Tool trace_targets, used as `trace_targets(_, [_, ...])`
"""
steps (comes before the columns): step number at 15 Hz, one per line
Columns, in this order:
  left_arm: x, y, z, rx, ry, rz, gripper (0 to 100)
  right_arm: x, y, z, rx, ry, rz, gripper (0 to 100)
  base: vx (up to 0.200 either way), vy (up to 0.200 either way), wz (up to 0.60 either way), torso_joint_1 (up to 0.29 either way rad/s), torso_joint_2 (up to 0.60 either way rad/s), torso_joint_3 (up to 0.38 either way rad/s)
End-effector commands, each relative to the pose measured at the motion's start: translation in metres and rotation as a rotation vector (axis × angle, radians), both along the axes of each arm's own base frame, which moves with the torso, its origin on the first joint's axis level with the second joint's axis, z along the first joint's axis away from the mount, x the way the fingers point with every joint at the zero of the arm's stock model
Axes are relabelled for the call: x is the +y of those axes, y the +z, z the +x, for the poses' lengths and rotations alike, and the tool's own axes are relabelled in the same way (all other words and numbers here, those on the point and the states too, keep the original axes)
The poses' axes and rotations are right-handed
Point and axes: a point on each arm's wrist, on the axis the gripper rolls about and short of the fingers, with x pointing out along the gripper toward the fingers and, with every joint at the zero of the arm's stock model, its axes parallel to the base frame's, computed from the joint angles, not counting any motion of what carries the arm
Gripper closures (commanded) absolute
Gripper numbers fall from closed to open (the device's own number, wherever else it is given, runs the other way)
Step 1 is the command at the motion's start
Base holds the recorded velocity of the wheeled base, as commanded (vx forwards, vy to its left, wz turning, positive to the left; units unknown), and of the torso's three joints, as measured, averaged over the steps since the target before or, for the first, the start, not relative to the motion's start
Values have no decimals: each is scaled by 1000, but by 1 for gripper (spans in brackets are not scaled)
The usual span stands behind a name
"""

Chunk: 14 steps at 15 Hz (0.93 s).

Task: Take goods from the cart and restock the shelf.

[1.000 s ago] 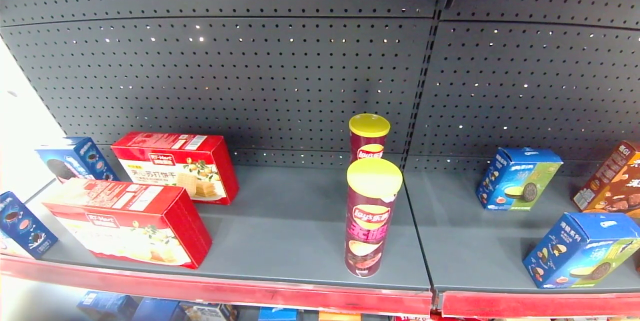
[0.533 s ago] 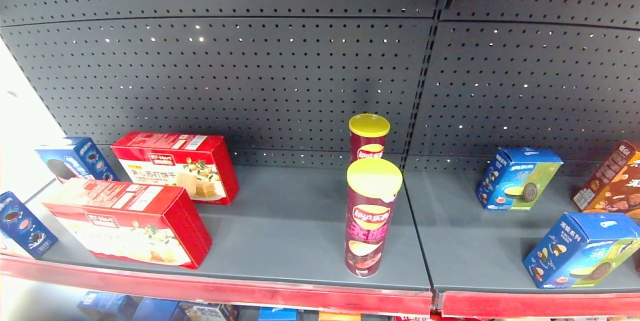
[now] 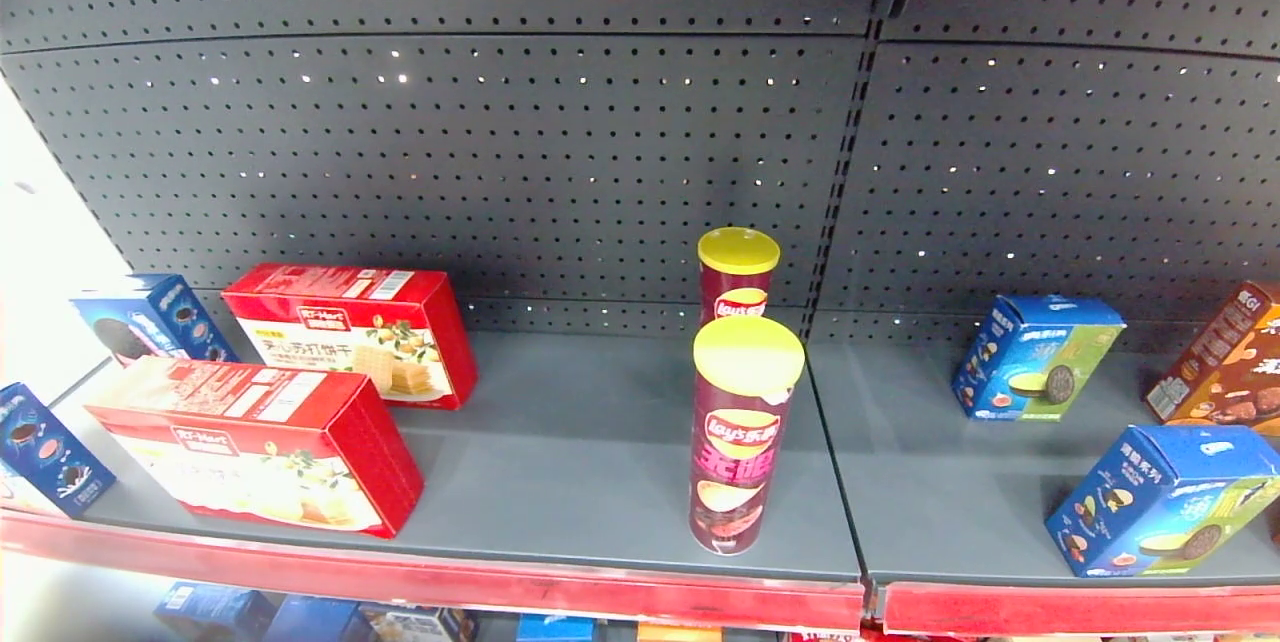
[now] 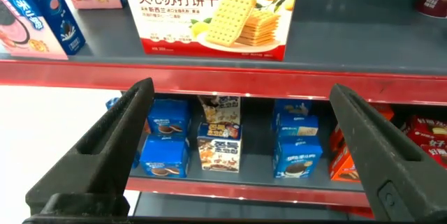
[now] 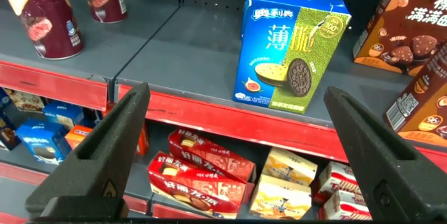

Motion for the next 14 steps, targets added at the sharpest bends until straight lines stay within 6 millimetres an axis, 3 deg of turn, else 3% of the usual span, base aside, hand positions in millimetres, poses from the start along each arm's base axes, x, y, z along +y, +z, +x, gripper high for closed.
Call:
trace_targets(1, [0, 0, 0, 3, 1, 0, 0, 0, 0, 0, -1, 0, -1, 0, 0, 0, 0, 0, 0, 0])
trace_targets(5, [0, 0, 0, 3, -6, 15, 0, 0, 0, 0, 3, 8, -3, 0, 0, 0, 0, 0, 0, 0])
trace_targets(7, [0, 0, 0, 3, -9, 15, 0, 1, 0, 0, 3, 60, -6, 0, 0, 0, -600, 2, 2, 5])
trace_targets(14, [0, 0, 0, 3, -1, 3, 0, 1, 0, 0, 4, 66, -6, 0, 0, 0, 0, 0, 0, 0])
